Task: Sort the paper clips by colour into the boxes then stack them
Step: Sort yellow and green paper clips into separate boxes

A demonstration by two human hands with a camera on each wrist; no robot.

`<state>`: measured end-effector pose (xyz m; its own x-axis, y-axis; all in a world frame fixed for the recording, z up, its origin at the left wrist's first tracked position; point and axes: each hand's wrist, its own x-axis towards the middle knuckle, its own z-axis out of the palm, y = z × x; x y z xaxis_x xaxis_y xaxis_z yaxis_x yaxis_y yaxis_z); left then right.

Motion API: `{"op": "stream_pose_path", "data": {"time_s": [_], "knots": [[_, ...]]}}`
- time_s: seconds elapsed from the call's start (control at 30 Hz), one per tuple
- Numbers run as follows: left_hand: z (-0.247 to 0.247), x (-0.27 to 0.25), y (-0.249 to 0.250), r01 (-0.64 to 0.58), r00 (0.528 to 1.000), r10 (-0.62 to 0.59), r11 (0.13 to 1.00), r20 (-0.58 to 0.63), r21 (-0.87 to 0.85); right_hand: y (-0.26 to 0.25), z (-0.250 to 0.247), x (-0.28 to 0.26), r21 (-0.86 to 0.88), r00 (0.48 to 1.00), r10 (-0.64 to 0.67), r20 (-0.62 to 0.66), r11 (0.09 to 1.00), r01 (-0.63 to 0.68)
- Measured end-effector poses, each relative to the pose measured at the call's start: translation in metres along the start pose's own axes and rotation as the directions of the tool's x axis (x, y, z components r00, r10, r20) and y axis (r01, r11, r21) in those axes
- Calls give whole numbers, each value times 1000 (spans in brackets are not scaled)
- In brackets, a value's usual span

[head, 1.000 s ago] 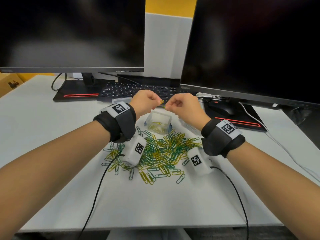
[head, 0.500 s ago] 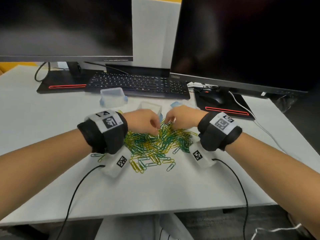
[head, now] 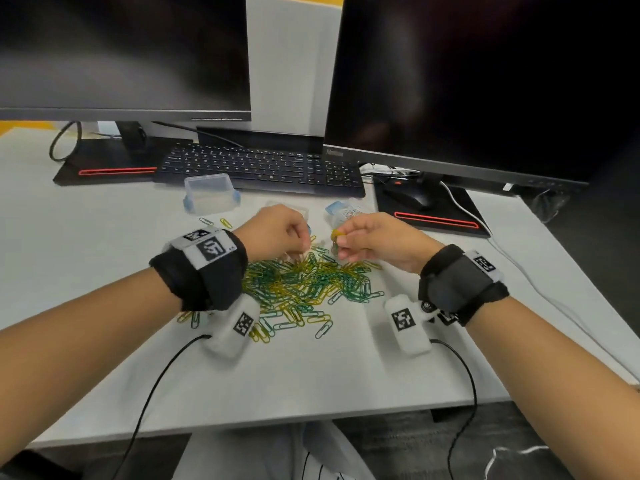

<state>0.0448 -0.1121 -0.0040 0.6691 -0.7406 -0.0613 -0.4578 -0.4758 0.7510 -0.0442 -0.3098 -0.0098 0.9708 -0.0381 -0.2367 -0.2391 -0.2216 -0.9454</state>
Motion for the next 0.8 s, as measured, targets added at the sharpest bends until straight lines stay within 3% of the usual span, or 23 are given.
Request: {"op": "stream_pose_path", "data": {"time_s": [0.07,0.13,0.27,0.43,0.5,0.57,0.7,0.8], "knots": [[1,-4,1,77,996,-84,941,-5,-330,5,-1,-5,216,999,17,47,976,-27],[4,-7,3,117,992,-125,869,14,-480,7,0,-9,313,998,31,53,949,-46],[8,-9,5,117,991,-130,845,11,-522,8,2,-16,380,999,33,38,924,-45],[13,-11,2,123,989,-145,836,1,-535,9,-12,-21,602,994,102,-41,796,-57],[15,-12,3,121,988,-153,836,-15,-536,11,-20,-22,559,986,118,-113,828,-35],[17,-13,5,119,988,-154,844,-22,-523,12,-21,-23,368,980,118,-158,928,-53],[25,-14,13,71,993,-103,918,-61,-390,8,-1,-24,-36,996,64,-64,997,-66],[28,-14,18,-1,997,-22,961,-80,-278,7,14,-20,-39,999,-44,-26,998,43]]}}
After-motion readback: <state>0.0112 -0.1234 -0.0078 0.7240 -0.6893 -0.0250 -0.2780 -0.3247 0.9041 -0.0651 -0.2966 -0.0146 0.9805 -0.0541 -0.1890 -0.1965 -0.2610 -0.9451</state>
